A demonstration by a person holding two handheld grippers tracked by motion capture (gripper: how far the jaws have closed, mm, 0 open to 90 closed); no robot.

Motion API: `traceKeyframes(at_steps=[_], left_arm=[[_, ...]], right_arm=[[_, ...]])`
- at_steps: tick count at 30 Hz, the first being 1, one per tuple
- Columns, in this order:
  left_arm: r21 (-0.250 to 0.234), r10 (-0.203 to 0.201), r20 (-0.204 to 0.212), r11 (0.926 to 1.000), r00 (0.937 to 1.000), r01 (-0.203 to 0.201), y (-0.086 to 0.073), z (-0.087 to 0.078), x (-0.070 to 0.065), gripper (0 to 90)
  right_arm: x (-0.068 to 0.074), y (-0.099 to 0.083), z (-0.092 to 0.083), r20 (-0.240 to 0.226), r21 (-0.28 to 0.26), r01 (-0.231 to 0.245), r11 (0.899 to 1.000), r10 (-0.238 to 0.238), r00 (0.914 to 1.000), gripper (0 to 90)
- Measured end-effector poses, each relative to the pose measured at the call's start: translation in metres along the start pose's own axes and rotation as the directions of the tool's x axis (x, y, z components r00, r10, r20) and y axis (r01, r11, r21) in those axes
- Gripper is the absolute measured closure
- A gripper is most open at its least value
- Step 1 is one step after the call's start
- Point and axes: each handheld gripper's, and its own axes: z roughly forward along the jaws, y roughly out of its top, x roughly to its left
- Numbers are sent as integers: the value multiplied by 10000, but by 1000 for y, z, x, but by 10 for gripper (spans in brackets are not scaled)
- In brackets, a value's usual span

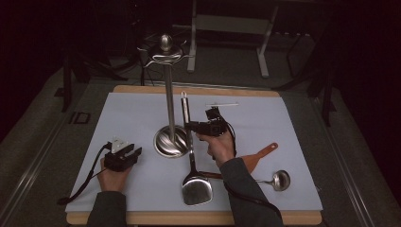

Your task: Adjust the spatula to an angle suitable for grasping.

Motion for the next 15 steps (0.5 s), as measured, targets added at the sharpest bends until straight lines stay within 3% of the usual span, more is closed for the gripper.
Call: traceKeyframes(at_steps=[15], left_arm=[[12, 1, -5, 10000, 10000, -1, 0, 0, 0, 615]], right_arm=[[23, 3, -22, -339, -637, 892, 9940, -915, 9952, 722]])
